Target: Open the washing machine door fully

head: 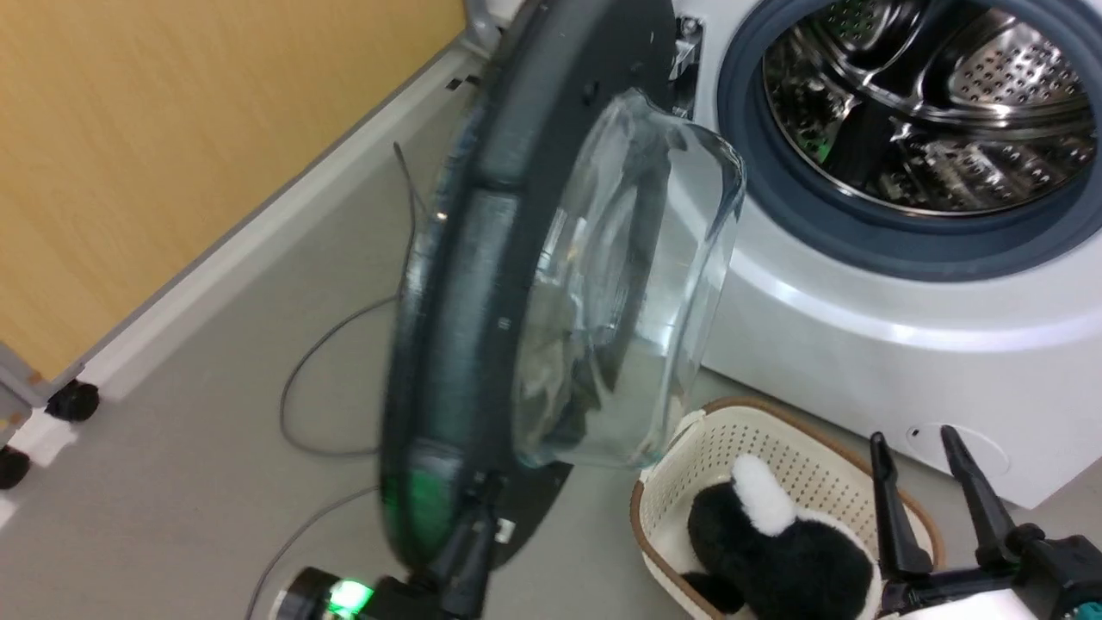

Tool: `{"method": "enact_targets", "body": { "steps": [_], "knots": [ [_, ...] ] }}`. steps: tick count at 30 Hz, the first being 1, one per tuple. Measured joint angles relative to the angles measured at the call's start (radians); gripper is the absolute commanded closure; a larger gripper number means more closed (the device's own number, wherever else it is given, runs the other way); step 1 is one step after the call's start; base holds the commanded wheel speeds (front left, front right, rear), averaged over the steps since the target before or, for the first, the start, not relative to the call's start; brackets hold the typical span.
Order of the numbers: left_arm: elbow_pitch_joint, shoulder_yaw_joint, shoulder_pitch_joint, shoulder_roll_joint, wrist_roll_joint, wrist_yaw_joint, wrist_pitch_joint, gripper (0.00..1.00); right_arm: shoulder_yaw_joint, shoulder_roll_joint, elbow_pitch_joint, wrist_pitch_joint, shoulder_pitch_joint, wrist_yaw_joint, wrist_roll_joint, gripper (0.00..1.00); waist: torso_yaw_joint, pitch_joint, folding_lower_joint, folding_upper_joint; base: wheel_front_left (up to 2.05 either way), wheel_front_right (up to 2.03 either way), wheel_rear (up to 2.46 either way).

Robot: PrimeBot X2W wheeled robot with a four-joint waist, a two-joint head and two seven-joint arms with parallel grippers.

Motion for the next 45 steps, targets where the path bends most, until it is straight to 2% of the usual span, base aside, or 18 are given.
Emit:
{"method": "enact_targets", "body": {
  "steps": [9, 20, 25, 35, 45],
  "knots": [
    [0.067, 0.189, -0.050, -0.001, -0.074, 0.051, 0.000, 1.00, 0.011, 0.000, 0.006, 0.000, -0.019, 0.000, -0.028, 0.00, 0.002, 0.049, 0.0000, 0.0000, 0.00, 0.00, 0.00],
    [0.161, 0.445, -0.182, -0.038, -0.137, 0.042, 0.000, 1.00, 0.003, 0.001, 0.013, 0.000, -0.054, 0.000, -0.085, 0.00, -0.030, 0.132, 0.0000, 0.0000, 0.00, 0.00, 0.00],
    [0.206, 0.555, -0.258, -0.049, -0.142, 0.023, 0.000, 1.00, 0.001, 0.002, 0.015, 0.000, -0.077, 0.000, -0.106, 0.00, -0.045, 0.174, 0.0000, 0.0000, 0.00, 0.00, 0.00],
    [0.334, 0.763, -0.397, -0.051, -0.142, -0.044, 0.000, 1.00, -0.007, 0.003, 0.016, 0.000, -0.121, 0.000, -0.140, 0.00, -0.081, 0.248, 0.0000, 0.0000, 0.00, 0.00, 0.00],
    [0.497, 0.879, -0.521, 0.004, -0.111, -0.095, 0.000, 1.00, -0.011, 0.003, 0.016, 0.000, -0.154, 0.000, -0.157, 0.00, -0.120, 0.297, 0.0000, 0.0000, 0.00, 0.00, 0.00]
  ]
}}
